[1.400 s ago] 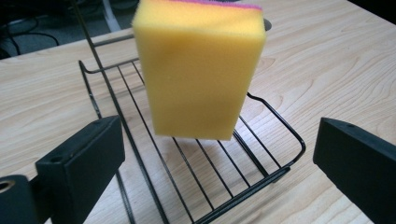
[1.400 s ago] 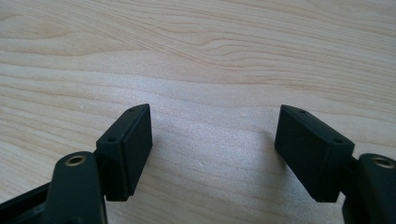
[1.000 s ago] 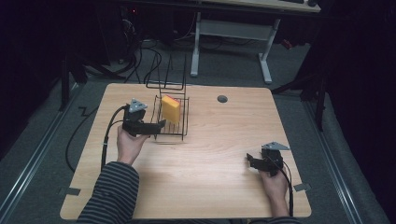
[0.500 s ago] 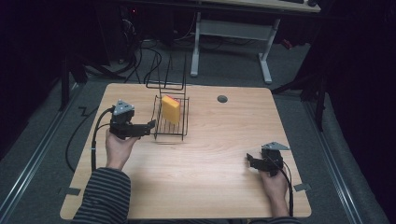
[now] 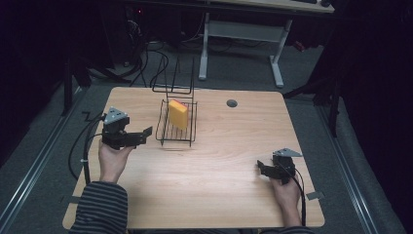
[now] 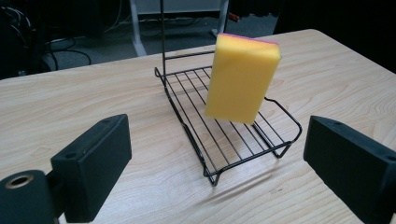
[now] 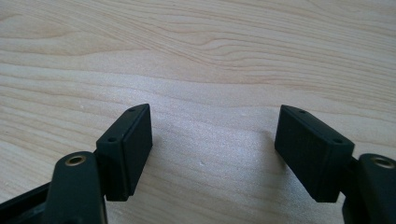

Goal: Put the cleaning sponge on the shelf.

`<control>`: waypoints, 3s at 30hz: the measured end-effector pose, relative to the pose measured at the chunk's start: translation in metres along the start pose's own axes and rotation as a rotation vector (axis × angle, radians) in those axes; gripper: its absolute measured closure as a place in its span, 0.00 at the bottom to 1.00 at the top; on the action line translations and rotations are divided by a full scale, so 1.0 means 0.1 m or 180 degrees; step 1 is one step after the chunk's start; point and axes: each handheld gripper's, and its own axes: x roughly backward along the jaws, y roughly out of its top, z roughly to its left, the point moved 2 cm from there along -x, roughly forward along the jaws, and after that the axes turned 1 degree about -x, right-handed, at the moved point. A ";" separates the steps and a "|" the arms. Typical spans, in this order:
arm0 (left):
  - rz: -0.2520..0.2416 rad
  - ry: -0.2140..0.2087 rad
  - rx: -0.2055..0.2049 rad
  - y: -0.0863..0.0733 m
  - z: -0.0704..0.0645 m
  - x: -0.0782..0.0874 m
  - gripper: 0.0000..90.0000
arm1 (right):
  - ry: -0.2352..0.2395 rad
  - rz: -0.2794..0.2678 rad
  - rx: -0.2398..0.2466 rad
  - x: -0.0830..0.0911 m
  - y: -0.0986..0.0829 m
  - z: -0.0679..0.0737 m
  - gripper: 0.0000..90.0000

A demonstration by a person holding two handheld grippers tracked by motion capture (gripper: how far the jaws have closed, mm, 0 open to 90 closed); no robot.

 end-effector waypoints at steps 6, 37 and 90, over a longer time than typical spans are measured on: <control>-0.0030 0.0026 0.0055 -0.03 0.04 0.12 0.10 | -0.0002 -0.0001 0.0001 0.00 0.00 0.00 0.31; -0.0102 0.0235 0.0373 -0.47 0.25 0.51 0.12 | -0.0004 0.0001 0.0009 0.00 0.00 0.00 0.31; 0.0330 0.0278 0.0680 -1.15 0.47 0.14 0.14 | -0.0010 0.0005 -0.0005 0.00 0.00 0.00 0.31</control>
